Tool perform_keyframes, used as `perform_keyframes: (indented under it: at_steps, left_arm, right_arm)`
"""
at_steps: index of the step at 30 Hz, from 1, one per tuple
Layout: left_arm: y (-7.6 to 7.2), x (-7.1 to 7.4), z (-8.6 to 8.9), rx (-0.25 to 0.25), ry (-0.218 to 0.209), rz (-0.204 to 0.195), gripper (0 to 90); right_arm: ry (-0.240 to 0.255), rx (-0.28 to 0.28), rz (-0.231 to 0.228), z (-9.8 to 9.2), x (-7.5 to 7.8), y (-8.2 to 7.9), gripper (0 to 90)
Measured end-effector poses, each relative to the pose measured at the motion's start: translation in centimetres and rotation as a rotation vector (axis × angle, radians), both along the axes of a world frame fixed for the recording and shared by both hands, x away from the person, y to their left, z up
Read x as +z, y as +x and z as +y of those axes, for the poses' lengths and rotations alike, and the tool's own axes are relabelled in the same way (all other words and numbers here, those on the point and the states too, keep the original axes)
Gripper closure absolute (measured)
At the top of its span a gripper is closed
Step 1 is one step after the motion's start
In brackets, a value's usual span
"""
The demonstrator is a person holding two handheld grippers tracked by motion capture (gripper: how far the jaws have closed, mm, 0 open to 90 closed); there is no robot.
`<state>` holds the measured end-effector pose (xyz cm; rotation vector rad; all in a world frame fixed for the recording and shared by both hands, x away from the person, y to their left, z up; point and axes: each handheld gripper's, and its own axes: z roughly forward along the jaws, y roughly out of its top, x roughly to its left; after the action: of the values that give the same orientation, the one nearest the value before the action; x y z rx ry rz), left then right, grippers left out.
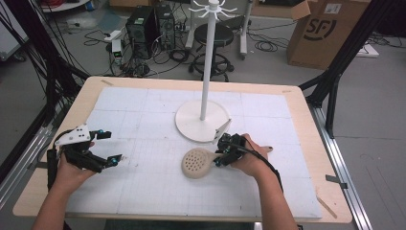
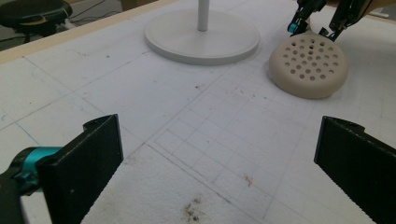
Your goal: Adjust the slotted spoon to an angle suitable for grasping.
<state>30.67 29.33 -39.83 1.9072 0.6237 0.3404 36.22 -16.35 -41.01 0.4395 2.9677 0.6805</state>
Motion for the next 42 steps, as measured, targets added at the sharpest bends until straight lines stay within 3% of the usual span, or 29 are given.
perform_keyframes:
  at_steps: [12,25,27,29,36,40,42]
  left_arm:
    - [0.0,0.0,0.0,-0.002,-0.003,0.001,1.7]
    - [0.0,0.1,0.3,0.002,-0.015,-0.007,1.7]
    - [0.0,0.1,0.3,0.002,-0.018,-0.006,1.7]
    - [0.0,0.1,0.3,0.004,-0.022,-0.005,1.7]
    - [0.0,0.2,0.6,0.006,-0.037,-0.009,1.7]
    - [0.0,0.3,0.7,0.007,-0.043,-0.010,1.7]
    - [0.0,0.3,0.7,0.008,-0.041,-0.010,1.7]
  right_arm:
    - [0.008,0.056,-0.011,1.2,0.9,-0.4,69.9]
    - [0.005,0.157,-0.030,5.2,1.4,-1.1,74.4]
    - [-0.010,0.132,-0.009,5.5,1.5,-1.3,74.5]
    - [-0.001,0.165,-0.026,6.4,1.5,-1.2,74.6]
    - [0.022,0.174,-0.060,7.8,2.0,-1.2,74.6]
    - [-0.002,0.160,-0.042,9.1,2.1,-1.5,74.6]
    - [0.008,0.192,-0.059,9.8,2.0,-1.2,74.5]
